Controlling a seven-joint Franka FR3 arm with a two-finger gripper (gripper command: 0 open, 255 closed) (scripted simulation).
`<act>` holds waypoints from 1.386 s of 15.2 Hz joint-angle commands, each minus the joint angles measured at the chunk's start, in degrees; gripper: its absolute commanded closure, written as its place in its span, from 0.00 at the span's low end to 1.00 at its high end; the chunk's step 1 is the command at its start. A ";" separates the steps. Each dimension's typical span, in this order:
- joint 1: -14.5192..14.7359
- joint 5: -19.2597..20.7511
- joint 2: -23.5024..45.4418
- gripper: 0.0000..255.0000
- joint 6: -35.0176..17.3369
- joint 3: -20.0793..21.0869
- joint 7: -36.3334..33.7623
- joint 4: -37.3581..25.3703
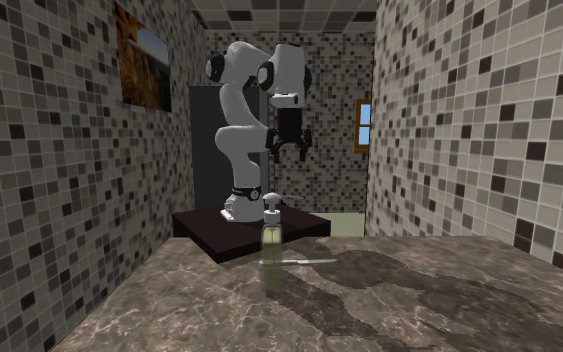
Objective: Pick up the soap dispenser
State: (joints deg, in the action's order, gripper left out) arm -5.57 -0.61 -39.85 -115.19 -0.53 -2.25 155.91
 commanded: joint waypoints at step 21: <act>-17.91 24.07 36.38 0.00 -51.67 2.10 -17.02 4.91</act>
State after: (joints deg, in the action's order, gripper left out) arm -23.07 22.27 -4.54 -166.01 1.43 -18.33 161.07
